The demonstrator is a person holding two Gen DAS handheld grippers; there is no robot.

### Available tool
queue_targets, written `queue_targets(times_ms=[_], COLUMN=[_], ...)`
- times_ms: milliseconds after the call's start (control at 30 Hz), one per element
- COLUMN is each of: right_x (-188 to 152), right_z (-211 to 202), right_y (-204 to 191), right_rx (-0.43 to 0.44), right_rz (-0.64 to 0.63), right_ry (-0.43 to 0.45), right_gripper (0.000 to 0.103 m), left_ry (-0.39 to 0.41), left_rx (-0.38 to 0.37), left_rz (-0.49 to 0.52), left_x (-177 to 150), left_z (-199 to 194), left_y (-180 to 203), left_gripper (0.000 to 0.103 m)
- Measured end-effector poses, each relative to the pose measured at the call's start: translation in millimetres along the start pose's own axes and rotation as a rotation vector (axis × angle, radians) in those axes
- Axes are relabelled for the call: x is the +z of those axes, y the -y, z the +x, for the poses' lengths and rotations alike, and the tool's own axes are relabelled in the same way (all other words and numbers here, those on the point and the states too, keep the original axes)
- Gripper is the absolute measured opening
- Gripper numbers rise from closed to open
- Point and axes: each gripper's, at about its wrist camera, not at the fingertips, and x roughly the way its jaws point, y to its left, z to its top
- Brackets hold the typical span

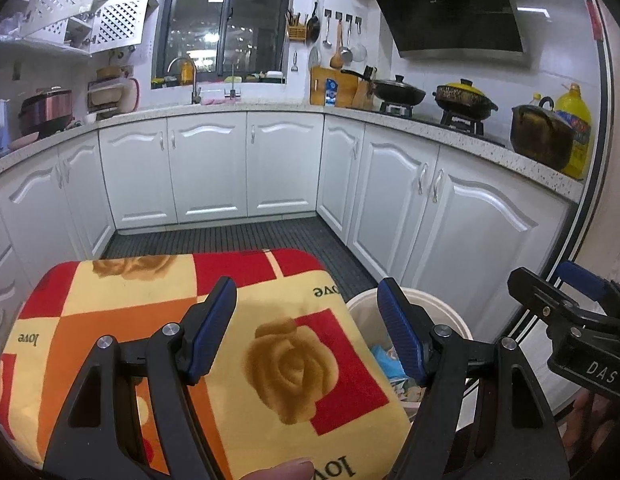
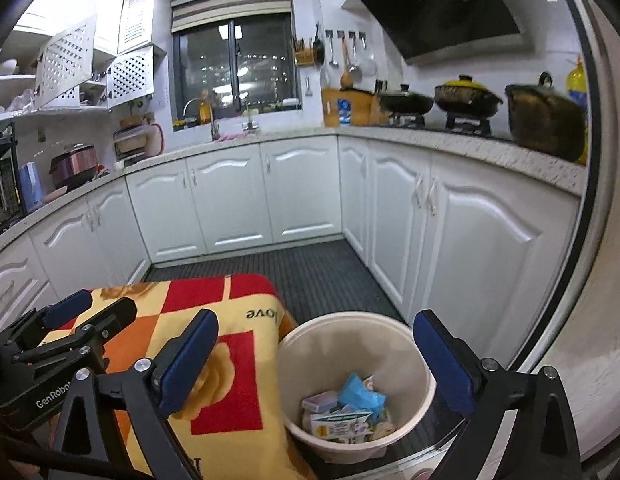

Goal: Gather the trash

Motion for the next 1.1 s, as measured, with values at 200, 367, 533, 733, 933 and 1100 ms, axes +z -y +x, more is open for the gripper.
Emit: queue_targets(times_ms=[200,367,533,733,933,1100], right_x=[2.5,4.2,4.3,4.8,3.6,2.3], right_z=[-8.7,-15.3,-16.4,-16.0,-13.1,-10.7], right_y=[1.2,-0.5,1.6,2.5,3.0,2.6], right_rx=[-0.011,-0.024,-0.024,-0.025,-0.021,-0.02], right_rz=[0.009,0.009,0.02,0.016,0.018,0.014], right_ry=[0.02,0.038,0.031,0.028,0.016,0.009], right_gripper=[0.097,0.097,0.098,0.098,0.098,0.098], left_ry=[0.03,0.048,0.049,0.048,0.042,0.035], left_rx=[0.016,0.032,0.033,0.035,0.038,0.041], left_rz=[-0.012,-0.011,-0.01,-0.012,-0.008,-0.006], left_x=[4.4,6.2,6.1,5.7,4.9,4.8], left_z=[-9.0,-13.2,-14.9,-16.3,-16.9,-14.6], left_y=[-2.9,-3.3,-2.7,-3.3,-4.3,-4.5], left_gripper=[0.072,0.072,0.072,0.072,0.072,0.072])
